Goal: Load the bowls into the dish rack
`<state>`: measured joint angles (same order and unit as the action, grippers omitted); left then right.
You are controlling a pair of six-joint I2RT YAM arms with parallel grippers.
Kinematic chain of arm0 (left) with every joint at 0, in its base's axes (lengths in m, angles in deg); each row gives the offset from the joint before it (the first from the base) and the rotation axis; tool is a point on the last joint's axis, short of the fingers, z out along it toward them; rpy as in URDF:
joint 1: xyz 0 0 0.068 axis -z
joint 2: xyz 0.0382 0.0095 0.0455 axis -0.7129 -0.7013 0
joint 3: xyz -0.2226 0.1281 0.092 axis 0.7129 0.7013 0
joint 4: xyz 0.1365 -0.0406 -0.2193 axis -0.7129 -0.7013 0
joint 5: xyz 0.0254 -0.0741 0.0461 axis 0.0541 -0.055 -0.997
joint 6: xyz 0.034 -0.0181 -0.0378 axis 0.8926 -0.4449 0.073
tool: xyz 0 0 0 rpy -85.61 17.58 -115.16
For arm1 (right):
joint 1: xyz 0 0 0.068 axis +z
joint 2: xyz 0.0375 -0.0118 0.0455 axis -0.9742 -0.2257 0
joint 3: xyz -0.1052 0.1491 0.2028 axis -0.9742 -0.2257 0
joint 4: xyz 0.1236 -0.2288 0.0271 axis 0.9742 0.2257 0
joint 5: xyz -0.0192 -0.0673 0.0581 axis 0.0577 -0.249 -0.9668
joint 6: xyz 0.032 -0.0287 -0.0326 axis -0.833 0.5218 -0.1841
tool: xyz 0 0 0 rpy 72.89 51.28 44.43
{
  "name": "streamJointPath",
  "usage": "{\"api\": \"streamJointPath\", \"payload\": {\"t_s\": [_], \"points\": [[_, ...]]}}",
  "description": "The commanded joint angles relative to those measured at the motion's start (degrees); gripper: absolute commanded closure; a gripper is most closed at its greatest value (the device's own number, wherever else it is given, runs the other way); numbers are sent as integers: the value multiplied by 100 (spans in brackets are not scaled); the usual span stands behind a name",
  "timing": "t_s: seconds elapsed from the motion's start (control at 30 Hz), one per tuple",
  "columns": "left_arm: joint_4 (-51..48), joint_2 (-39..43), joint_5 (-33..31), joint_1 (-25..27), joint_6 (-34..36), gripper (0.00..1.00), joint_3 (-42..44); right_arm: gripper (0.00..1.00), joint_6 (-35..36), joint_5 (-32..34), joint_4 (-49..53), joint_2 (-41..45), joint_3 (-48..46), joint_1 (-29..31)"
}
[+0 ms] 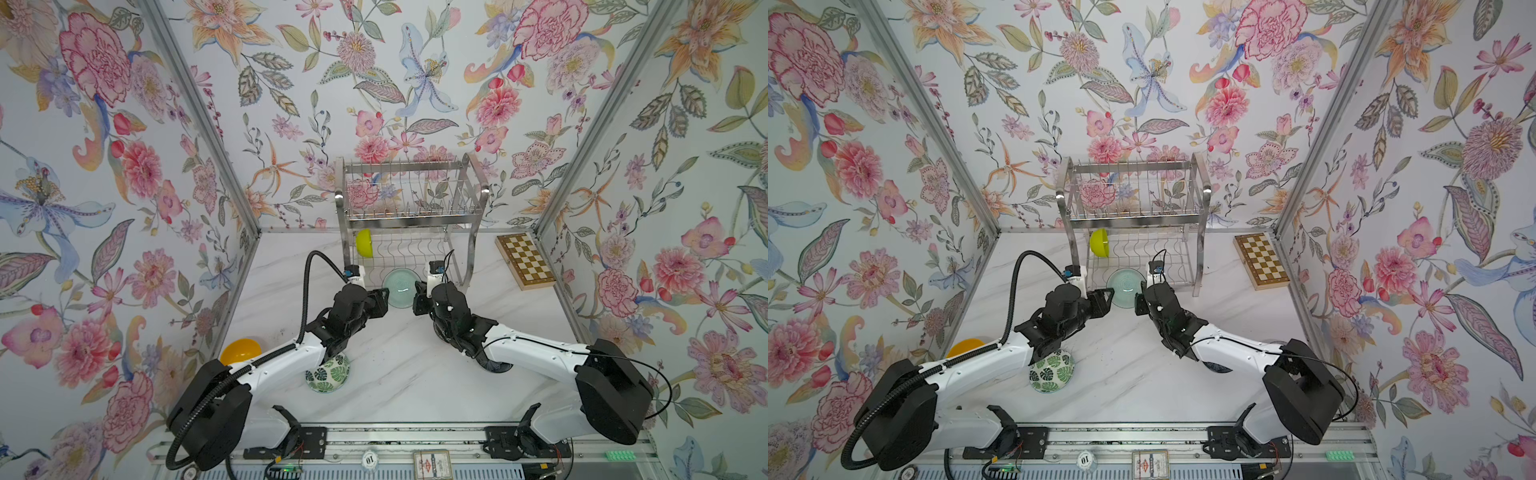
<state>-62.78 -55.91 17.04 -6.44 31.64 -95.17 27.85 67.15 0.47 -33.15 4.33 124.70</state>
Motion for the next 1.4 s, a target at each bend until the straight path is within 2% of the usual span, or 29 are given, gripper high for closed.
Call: {"api": "streamJointPath", "payload": {"t_s": [0.0,0.2,0.37,0.47,0.5,0.57,0.7,0.87,1.0,1.1,1.17,1.27,1.37], "points": [[266,-143,-61,40,-26,52,-213,100,-124,86,-1001,264,-97,88],[275,-379,65,42,-53,69,-458,100,-122,132,-1385,237,-180,226],[202,-265,-109,41,-53,90,-455,100,-202,423,-1245,102,-28,304],[41,-169,-240,28,-36,100,-505,91,-425,339,-970,47,155,308],[-40,-152,-261,28,0,100,-559,87,-521,295,-829,51,238,310],[-178,-115,-366,28,94,100,-641,69,-691,153,-488,88,460,308],[-365,-94,-670,-84,164,100,-750,43,-940,-130,347,209,917,236],[-334,-129,-967,-350,145,100,-829,2,-1290,-179,1174,404,1280,-45],[-68,-159,-1367,-345,132,100,-770,1,-2142,-109,1700,583,1388,-288],[258,-225,-1402,-280,86,100,-604,1,-3227,-17,2178,731,1326,-489],[511,-267,-1645,-129,215,100,-467,1,-4051,-53,2417,826,1192,-650],[1286,-447,-1873,203,851,100,-275,1,-4830,-359,2318,950,896,-824],[1944,-827,-2446,558,1489,100,-247,1,-5532,-498,2259,1146,625,-910]]}}
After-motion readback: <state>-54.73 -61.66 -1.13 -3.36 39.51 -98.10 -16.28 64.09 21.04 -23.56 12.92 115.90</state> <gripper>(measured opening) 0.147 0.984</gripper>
